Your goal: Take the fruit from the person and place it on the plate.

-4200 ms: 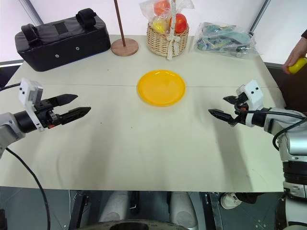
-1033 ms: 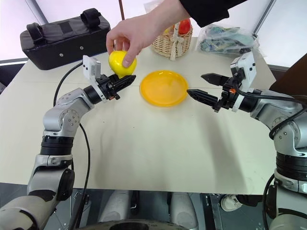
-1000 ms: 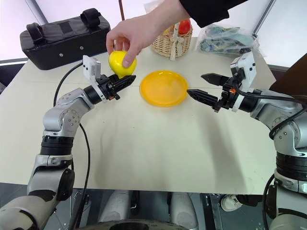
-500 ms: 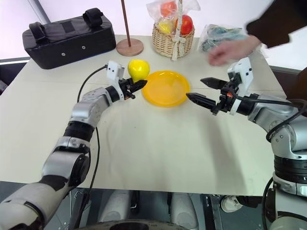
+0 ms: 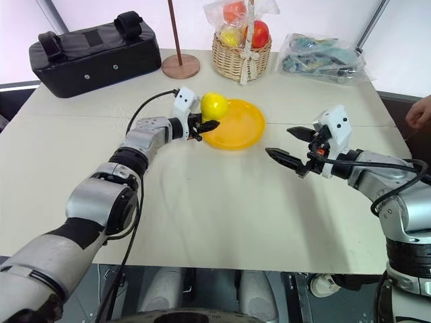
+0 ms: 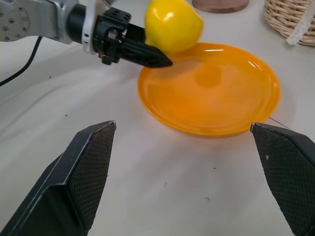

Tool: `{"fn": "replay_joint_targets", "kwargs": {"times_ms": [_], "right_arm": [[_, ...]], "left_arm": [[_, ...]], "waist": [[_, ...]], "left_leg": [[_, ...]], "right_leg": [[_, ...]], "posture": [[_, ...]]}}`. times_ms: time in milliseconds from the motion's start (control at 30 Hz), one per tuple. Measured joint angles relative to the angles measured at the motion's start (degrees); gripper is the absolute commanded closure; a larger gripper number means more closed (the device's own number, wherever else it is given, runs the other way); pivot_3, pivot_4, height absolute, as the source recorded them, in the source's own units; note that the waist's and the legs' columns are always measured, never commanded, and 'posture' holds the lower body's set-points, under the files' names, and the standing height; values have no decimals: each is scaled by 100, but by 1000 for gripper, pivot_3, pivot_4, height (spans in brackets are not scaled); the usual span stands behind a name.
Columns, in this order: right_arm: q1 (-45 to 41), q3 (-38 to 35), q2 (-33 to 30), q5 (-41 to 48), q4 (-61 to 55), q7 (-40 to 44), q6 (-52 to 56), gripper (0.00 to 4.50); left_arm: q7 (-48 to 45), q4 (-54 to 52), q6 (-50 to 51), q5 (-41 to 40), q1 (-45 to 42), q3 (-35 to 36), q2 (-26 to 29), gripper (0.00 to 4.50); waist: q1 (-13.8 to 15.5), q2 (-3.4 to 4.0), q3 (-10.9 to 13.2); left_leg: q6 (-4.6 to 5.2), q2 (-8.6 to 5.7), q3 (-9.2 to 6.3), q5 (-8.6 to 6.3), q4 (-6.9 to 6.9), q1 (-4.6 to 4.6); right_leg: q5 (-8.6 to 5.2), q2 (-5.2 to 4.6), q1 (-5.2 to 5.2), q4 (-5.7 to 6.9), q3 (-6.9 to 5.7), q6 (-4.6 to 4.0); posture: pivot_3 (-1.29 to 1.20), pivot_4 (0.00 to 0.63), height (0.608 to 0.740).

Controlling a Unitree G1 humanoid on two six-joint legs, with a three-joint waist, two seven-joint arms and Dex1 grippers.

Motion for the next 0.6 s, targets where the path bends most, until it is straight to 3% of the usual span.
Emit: {"fn": "replay_joint_targets", "kwargs": {"times_ms": [67,433,533,600], "right_arm": [[12,0,25,-4,-13,-44,0,0],[-1,8,53,-14,-14,-64,-4,0],[-106,34,67,-16,10,-58,-15,0],[-296,97,181,-15,63,-53,-35,0]], "left_arm": [[28,76,-43,14,-59,26,-13,64],[32,3,-277,-17,-168,401,90,64],[-104,-479,-194,-202,-149,609,332,64],[-231,-1372,112,-387,160,684,614,64]], "waist": [[0,0,0],[-13,0,0],[-27,0,0],[-70,1,-1]], "left_leg": [[0,0,0,0,0,0],[0,1,-1,0,0,0],[0,3,-1,0,-2,0],[0,5,1,0,-4,4]], "right_leg": [[0,0,0,0,0,0],[0,0,-2,1,0,0],[0,3,-3,2,0,0],[0,2,-2,2,4,0]], "posture": [[0,150,740],[0,150,740],[0,150,740],[0,150,740]]}}
